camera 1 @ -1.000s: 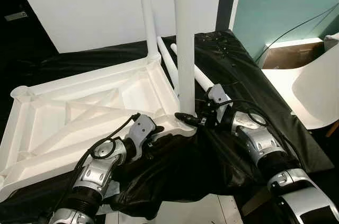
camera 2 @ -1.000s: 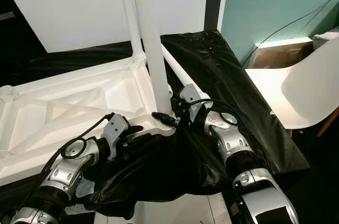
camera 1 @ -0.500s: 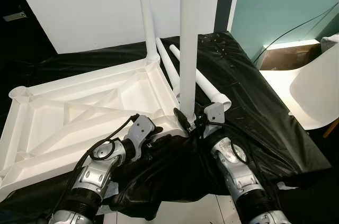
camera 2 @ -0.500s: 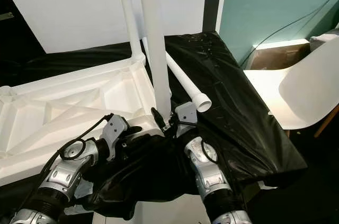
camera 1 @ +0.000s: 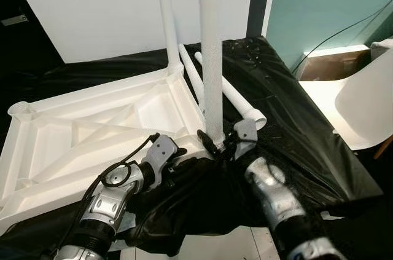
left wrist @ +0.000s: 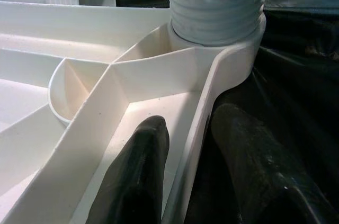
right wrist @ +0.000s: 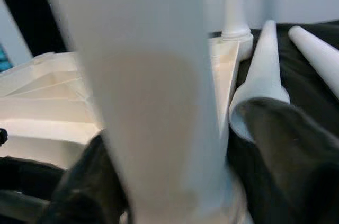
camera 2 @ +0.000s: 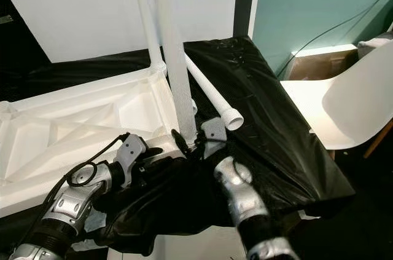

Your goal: Building children table

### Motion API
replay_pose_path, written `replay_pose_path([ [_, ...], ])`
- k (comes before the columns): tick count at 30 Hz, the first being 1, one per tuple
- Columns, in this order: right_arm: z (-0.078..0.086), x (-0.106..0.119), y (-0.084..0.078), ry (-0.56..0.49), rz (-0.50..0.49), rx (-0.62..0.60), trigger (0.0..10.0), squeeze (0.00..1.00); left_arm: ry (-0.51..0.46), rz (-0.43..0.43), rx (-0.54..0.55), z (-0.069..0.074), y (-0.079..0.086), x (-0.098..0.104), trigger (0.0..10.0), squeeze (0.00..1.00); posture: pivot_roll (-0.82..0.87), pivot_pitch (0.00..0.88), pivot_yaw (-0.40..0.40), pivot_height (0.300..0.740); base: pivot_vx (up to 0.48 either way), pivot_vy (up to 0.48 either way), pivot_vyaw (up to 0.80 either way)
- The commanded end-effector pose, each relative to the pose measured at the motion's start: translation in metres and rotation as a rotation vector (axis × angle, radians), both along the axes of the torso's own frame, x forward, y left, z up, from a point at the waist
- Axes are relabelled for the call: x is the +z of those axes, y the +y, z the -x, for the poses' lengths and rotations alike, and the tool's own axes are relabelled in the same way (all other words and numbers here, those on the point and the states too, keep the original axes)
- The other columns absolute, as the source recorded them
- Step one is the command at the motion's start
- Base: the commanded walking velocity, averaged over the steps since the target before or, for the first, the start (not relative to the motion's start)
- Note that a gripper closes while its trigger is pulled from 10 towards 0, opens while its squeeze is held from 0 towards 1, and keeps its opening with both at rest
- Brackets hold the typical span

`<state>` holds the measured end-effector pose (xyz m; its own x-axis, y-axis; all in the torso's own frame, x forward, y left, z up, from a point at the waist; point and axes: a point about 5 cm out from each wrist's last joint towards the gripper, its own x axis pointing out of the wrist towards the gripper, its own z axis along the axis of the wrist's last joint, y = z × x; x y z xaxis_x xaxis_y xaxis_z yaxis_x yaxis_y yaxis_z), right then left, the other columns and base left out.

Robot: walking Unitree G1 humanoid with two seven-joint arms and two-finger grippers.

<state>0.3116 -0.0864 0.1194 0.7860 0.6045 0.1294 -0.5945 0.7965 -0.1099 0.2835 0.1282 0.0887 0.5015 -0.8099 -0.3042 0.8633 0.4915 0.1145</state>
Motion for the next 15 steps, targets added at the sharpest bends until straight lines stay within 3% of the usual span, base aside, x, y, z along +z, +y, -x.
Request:
replay_pose_path([
  [1, -0.002, -0.001, -0.003, 0.025, -0.009, 0.022, 10.0, 1.00, 0.079, -0.039, -0.015, 0.007, 0.001, -0.016, 10.0, 0.00, -0.01, 0.000, 0.065, 0.740, 0.000, 0.000, 0.00],
  [2, -0.004, 0.003, -0.003, 0.019, 0.019, 0.083, 10.0, 0.33, 0.080, -0.039, -0.016, 0.007, 0.001, -0.016, 10.0, 0.00, -0.01, 0.000, 0.064, 0.740, 0.000, 0.000, 0.00],
  [4, -0.004, 0.003, -0.003, 0.019, 0.019, 0.083, 10.0, 0.33, 0.080, -0.039, -0.016, 0.007, 0.001, -0.016, 10.0, 0.00, -0.01, 0.000, 0.064, 0.740, 0.000, 0.000, 0.00],
  [5, -0.006, 0.008, -0.004, 0.012, 0.051, 0.169, 10.0, 0.00, 0.081, -0.038, -0.016, 0.008, 0.000, -0.017, 10.0, 0.00, -0.01, 0.000, 0.062, 0.740, 0.000, 0.000, 0.00],
  [10, -0.009, 0.017, -0.007, 0.009, 0.116, 0.310, 10.0, 0.00, 0.083, -0.036, -0.015, 0.008, -0.001, -0.018, 10.0, 0.00, 0.00, 0.000, 0.057, 0.740, 0.000, 0.000, 0.00],
  [11, -0.012, 0.018, -0.012, 0.024, 0.186, 0.395, 4.9, 0.00, 0.083, -0.034, -0.013, 0.008, -0.001, -0.017, 10.0, 0.00, 0.00, 0.000, 0.055, 0.740, 0.000, 0.000, 0.00],
  [12, -0.012, 0.018, -0.012, 0.024, 0.186, 0.395, 4.9, 0.00, 0.083, -0.034, -0.013, 0.008, -0.001, -0.017, 10.0, 0.00, 0.00, 0.000, 0.055, 0.740, 0.000, 0.000, 0.00],
  [13, -0.014, 0.019, -0.014, 0.027, 0.211, 0.416, 1.6, 0.00, 0.083, -0.034, -0.012, 0.008, -0.001, -0.017, 10.0, 0.00, 0.00, 0.000, 0.054, 0.740, 0.000, 0.000, 0.00],
  [14, -0.014, 0.019, -0.014, 0.027, 0.211, 0.416, 1.6, 0.00, 0.083, -0.034, -0.012, 0.008, -0.001, -0.017, 10.0, 0.00, 0.00, 0.000, 0.054, 0.740, 0.000, 0.000, 0.00],
  [15, -0.015, 0.019, -0.016, 0.038, 0.228, 0.434, 0.0, 0.00, 0.083, -0.033, -0.011, 0.008, -0.001, -0.017, 10.0, 0.00, 0.00, 0.000, 0.054, 0.740, 0.000, 0.000, 0.00],
])
